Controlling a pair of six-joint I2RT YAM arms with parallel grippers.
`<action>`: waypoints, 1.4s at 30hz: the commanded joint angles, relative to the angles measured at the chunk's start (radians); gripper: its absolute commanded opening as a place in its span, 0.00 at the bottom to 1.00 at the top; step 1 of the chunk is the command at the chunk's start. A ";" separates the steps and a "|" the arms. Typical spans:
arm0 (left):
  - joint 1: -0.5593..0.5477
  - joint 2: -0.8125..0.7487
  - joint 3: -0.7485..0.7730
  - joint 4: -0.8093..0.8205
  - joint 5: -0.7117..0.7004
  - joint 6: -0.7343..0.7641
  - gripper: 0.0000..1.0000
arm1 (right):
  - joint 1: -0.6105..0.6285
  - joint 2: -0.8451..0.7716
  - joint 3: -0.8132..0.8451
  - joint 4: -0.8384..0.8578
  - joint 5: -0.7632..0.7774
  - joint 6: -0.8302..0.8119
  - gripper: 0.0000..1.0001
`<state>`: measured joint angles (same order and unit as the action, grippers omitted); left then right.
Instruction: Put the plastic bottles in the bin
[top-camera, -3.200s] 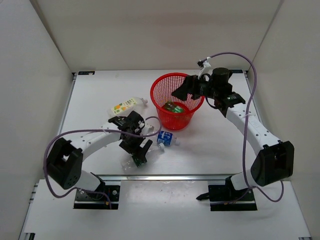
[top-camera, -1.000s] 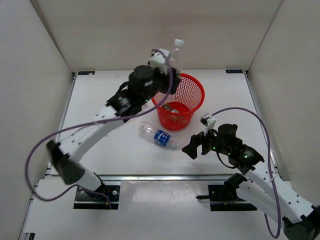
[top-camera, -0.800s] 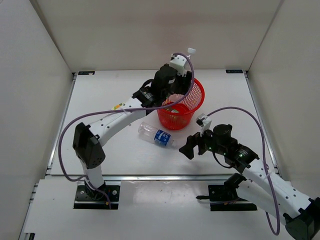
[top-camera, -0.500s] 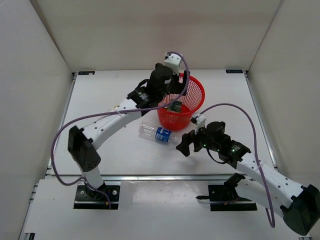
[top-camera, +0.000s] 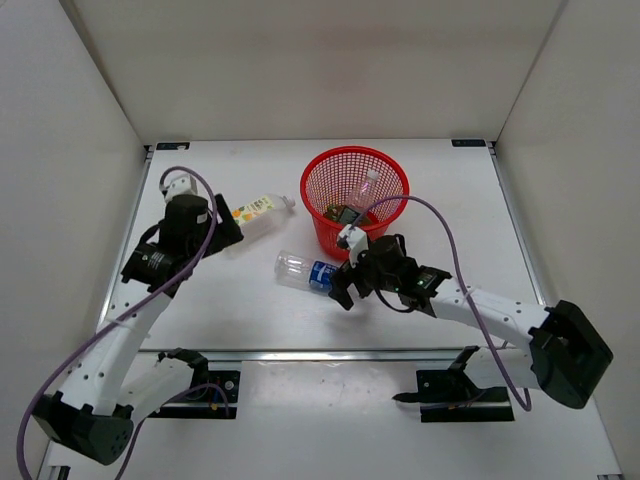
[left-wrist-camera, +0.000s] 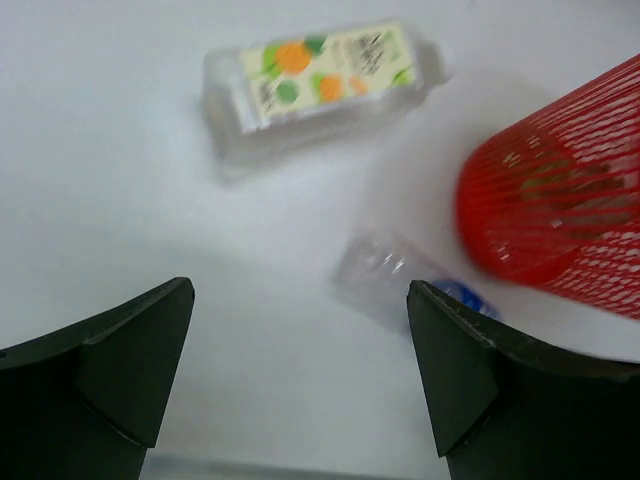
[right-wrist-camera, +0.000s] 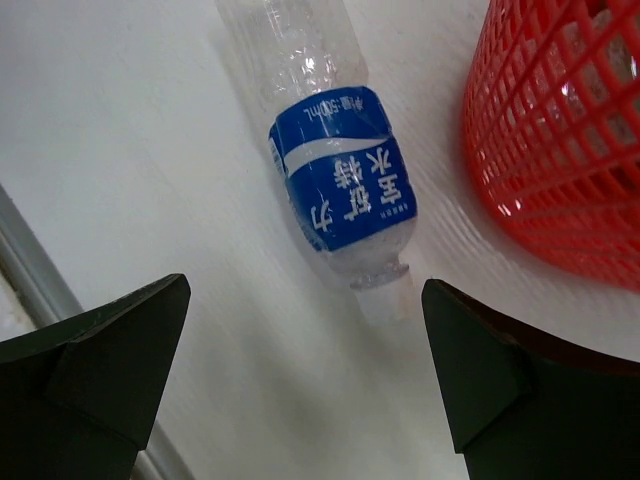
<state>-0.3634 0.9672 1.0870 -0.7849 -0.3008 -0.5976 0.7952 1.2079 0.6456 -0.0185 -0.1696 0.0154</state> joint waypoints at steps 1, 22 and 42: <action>0.015 -0.067 -0.055 -0.165 0.009 -0.074 0.98 | 0.016 0.060 0.048 0.118 0.001 -0.077 0.99; 0.103 -0.124 -0.087 -0.274 -0.003 -0.031 0.99 | 0.099 0.436 0.261 0.230 0.105 -0.241 0.97; 0.123 -0.030 -0.013 -0.263 0.039 0.033 0.99 | 0.116 0.572 0.299 0.178 0.093 -0.178 0.75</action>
<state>-0.2474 0.9276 1.0370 -1.0470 -0.2737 -0.5869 0.9012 1.7924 0.9279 0.1562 -0.0685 -0.1875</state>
